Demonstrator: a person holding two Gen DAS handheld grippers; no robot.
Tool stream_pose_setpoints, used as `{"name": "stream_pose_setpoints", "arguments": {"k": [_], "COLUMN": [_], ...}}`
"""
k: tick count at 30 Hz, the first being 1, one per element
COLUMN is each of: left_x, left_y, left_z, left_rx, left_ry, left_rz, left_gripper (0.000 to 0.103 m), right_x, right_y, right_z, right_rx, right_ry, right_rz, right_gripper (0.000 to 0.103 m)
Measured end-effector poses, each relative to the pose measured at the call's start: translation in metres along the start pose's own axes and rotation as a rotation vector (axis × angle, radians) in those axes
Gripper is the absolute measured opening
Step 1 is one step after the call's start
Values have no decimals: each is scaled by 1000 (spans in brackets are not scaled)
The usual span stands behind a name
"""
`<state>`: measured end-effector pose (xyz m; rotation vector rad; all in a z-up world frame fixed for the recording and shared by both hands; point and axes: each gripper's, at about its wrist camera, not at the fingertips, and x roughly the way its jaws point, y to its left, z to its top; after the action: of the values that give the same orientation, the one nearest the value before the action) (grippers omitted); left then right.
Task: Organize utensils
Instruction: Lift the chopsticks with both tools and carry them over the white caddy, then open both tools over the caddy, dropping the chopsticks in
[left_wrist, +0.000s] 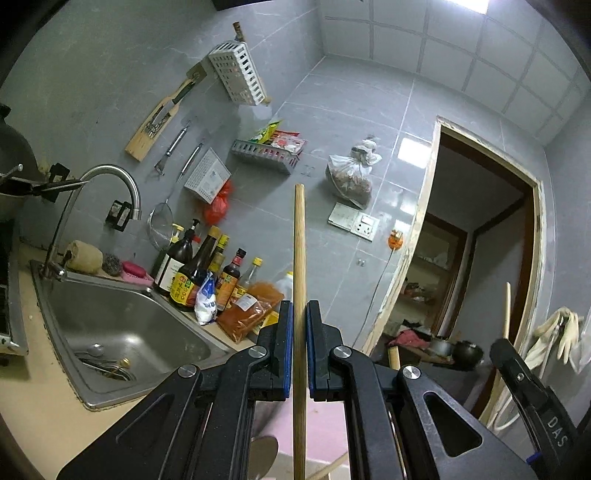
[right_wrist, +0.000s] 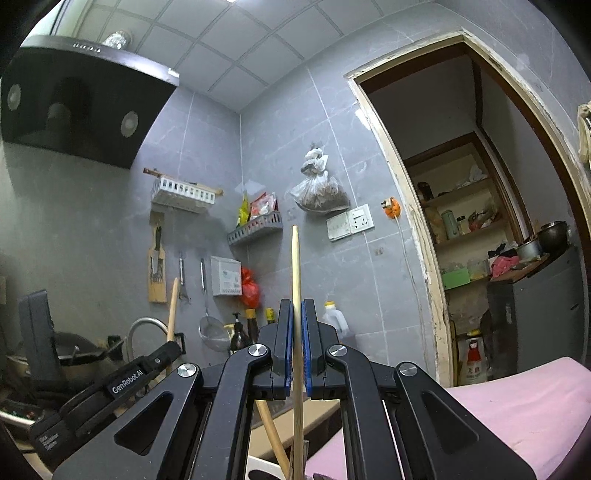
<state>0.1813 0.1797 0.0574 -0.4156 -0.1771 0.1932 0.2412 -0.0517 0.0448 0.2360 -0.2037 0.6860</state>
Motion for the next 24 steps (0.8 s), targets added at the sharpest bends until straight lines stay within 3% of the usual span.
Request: {"name": "stream_pose_setpoints", "arguments": {"k": [13, 24], "left_x": [-5, -11], "left_y": [-21, -16], "left_z": [-32, -40], "left_rx": [153, 144], "left_ry": [57, 172], "left_rz": [-35, -75], "left_gripper": [4, 5], "right_x": [-1, 0], "right_y": [7, 3], "right_z": [-18, -20], "right_rx": [-48, -19], "right_ry": [75, 94], "right_rz": [8, 24], "right_gripper": [3, 6]}}
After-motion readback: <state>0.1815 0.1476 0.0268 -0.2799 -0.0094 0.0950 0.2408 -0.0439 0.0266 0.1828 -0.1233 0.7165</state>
